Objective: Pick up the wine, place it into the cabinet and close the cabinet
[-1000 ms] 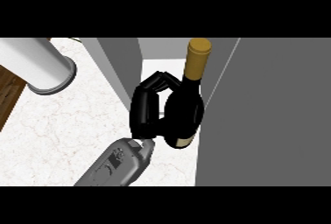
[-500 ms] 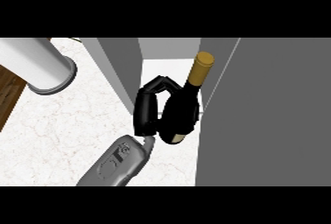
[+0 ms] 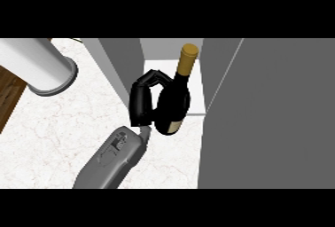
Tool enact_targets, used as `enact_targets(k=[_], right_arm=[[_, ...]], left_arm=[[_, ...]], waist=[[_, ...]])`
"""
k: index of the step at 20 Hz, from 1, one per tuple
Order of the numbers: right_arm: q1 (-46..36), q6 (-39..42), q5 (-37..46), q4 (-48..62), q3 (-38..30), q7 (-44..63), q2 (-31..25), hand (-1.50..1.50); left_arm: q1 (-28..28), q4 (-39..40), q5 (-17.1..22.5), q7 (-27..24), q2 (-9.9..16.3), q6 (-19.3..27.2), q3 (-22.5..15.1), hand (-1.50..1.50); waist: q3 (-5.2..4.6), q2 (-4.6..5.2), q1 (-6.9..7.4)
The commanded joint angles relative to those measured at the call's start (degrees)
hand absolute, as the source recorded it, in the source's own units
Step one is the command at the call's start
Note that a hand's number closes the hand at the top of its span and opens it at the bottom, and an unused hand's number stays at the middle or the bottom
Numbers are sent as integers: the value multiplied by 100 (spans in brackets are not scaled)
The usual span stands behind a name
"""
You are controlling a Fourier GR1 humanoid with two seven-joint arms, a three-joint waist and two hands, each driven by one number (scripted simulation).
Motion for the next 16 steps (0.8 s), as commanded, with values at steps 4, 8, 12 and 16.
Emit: enact_targets(k=[4,8,12,16], right_arm=[[99,-48,-488,-626,29,279,30,-150],[189,-120,-415,-630,119,255,112,-150],[414,-103,-304,-647,141,49,213,-150],[-78,-211,-546,-373,-68,198,46,-150]], left_arm=[[-452,729,355,-276,-2,-79,333,150],[-592,803,181,161,-2,-593,716,150],[-903,1228,342,64,-2,-638,728,150],[-1289,1962,353,-131,-2,-756,994,150]], waist=[[-2,9,-33],[1,-1,7],[1,3,-26],[1,12,-23]])
